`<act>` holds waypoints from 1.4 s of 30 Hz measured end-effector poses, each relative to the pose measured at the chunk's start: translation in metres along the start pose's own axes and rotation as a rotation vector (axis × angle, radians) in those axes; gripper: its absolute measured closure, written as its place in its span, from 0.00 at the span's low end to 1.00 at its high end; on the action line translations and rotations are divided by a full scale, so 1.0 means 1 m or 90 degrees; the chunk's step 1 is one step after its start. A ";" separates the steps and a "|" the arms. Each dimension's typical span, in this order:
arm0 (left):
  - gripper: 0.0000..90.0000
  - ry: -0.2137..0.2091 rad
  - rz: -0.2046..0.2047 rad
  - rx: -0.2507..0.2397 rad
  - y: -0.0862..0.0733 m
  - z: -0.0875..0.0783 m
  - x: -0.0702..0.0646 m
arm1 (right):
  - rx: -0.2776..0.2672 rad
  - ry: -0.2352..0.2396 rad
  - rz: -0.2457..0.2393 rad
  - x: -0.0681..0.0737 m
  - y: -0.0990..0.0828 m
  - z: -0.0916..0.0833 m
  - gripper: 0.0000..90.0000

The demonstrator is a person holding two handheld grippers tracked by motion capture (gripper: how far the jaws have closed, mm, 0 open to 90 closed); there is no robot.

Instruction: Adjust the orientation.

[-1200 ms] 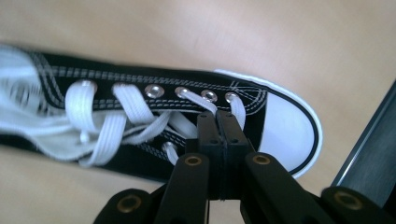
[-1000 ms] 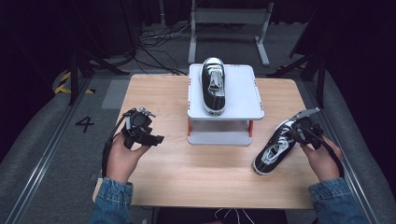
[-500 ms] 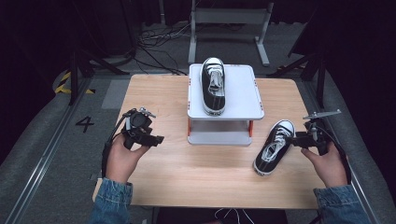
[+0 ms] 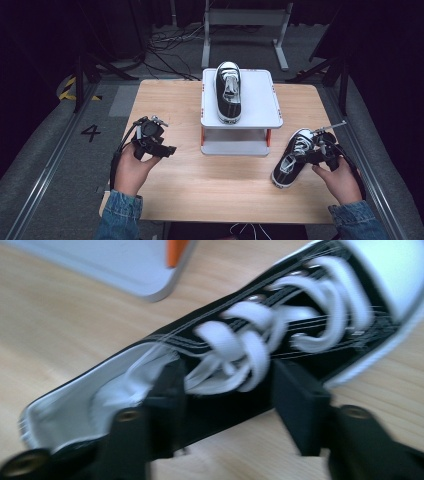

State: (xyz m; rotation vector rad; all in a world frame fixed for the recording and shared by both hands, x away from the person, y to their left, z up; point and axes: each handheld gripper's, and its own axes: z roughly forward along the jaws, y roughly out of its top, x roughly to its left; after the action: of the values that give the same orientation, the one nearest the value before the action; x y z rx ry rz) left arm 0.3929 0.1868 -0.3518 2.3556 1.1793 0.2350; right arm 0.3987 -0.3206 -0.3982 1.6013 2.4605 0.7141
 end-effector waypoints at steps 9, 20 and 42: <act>0.47 0.000 0.007 0.006 0.002 0.002 -0.002 | 0.013 0.006 -0.003 -0.006 -0.001 -0.017 0.96; 0.46 -0.003 0.018 0.009 0.007 0.007 -0.004 | 0.053 -0.125 -0.108 -0.015 -0.011 -0.026 0.63; 0.46 -0.008 0.018 0.017 0.008 0.009 -0.003 | 0.023 -0.101 -0.250 0.000 -0.002 0.009 0.78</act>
State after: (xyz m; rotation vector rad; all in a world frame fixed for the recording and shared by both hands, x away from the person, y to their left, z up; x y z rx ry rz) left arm 0.3996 0.1773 -0.3558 2.3945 1.1502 0.2150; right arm 0.3998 -0.3182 -0.4072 1.0804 2.5642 0.4650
